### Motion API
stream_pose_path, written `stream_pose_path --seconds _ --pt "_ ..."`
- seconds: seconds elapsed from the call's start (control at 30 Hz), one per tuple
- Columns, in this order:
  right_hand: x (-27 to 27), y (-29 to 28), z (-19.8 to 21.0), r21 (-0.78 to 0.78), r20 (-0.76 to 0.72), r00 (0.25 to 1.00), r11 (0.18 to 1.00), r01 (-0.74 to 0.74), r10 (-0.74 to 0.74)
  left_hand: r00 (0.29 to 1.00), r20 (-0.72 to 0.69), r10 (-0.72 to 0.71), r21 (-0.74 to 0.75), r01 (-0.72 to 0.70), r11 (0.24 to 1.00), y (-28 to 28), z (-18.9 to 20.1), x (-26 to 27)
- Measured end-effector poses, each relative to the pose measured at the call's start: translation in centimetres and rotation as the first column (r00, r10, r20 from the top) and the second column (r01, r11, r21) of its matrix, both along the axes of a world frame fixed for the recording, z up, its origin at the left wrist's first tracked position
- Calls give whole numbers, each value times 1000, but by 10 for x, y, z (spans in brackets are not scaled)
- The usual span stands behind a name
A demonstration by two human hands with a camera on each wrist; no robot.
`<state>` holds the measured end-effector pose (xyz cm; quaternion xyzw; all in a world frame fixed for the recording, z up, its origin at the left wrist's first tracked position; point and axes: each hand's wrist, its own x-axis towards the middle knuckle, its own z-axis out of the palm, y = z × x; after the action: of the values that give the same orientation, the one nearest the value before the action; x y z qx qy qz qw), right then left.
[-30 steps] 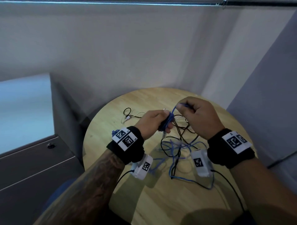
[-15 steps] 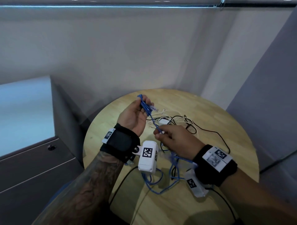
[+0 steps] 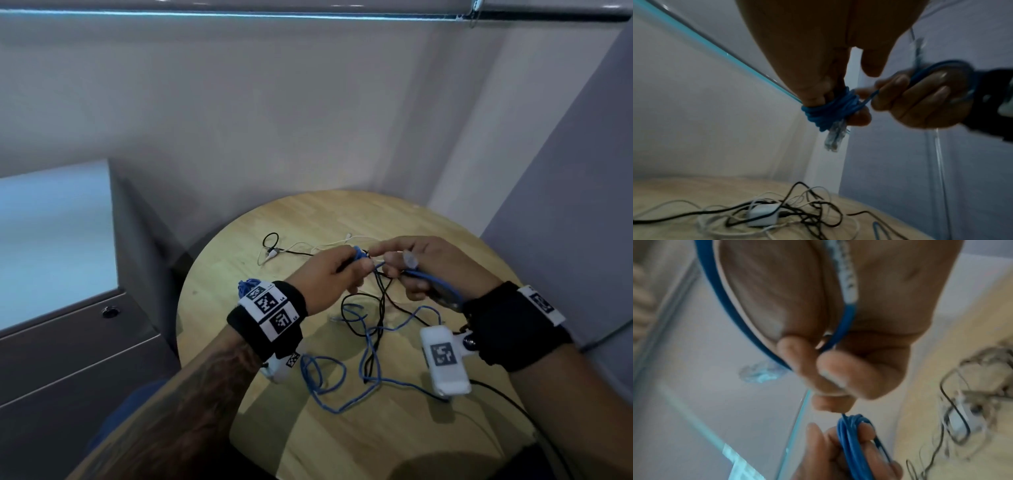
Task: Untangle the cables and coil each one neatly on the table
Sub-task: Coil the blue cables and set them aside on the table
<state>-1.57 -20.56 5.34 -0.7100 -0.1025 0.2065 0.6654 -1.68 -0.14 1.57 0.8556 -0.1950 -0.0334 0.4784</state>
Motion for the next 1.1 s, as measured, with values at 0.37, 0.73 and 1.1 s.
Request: stream_pose_path --seconds 0.37,0.73,1.1 --pt "34 -52 -1 403 -258 856 755 517 -449 966 -246 78 -273 -146 951 21 4 1" --pt "-5 9 -15 -169 636 750 915 366 -182 923 -360 -133 -498 -69 865 8 12 -7" --pt "-10 29 -29 -258 651 759 937 235 -11 860 -445 -252 -779 -233 582 16 20 -4"
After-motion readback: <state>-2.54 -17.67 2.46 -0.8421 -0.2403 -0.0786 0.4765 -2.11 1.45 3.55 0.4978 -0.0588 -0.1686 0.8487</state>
